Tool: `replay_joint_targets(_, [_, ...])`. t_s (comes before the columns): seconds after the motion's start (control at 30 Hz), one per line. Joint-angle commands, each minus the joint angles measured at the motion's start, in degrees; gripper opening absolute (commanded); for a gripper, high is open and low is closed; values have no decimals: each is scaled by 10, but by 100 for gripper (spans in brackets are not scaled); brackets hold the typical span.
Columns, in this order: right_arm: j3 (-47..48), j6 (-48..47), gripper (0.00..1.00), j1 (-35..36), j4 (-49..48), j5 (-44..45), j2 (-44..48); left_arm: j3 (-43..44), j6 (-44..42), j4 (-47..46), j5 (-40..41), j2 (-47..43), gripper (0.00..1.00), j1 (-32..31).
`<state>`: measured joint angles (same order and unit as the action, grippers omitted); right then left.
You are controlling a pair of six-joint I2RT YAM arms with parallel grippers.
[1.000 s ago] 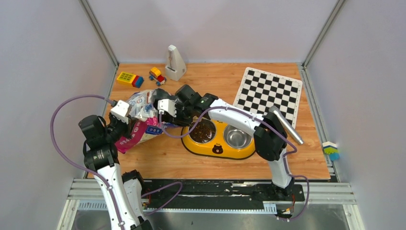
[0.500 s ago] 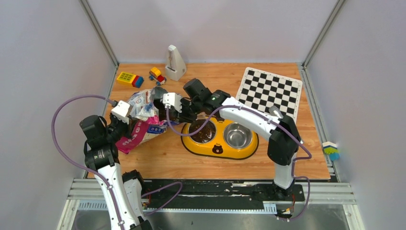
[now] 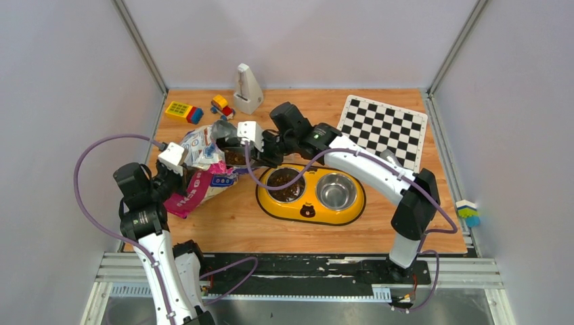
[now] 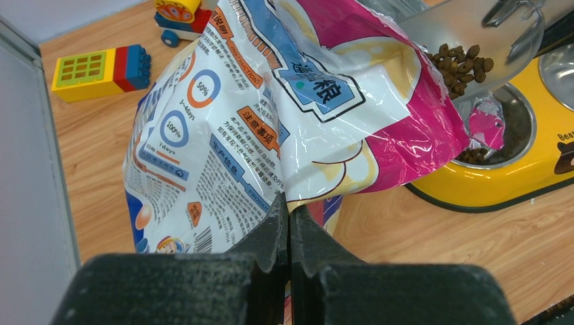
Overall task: Serve the pet food
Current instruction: Collect the pet food from the pet food bag, then pour the pet food into the pet food bowl.
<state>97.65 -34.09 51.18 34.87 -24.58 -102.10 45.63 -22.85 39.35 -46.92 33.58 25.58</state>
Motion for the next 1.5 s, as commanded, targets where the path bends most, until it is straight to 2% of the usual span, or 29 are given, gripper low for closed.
replay_joint_targets(0.0, [-11, 12, 0, -8, -33, -21, 29, 13, -3, -86, -20, -10, 0, -2])
replay_joint_targets(0.5, [-36, 32, 0, -40, -44, -52, 57, 10, -6, -84, -19, -14, 0, -1])
replay_joint_targets(1.17, [-194, 62, 0, -144, -104, -92, 248, 11, -6, -82, -22, -7, 0, -2])
replay_joint_targets(1.47, [-227, 60, 0, -161, -114, -77, 278, 12, -8, -79, -24, -5, 0, -2])
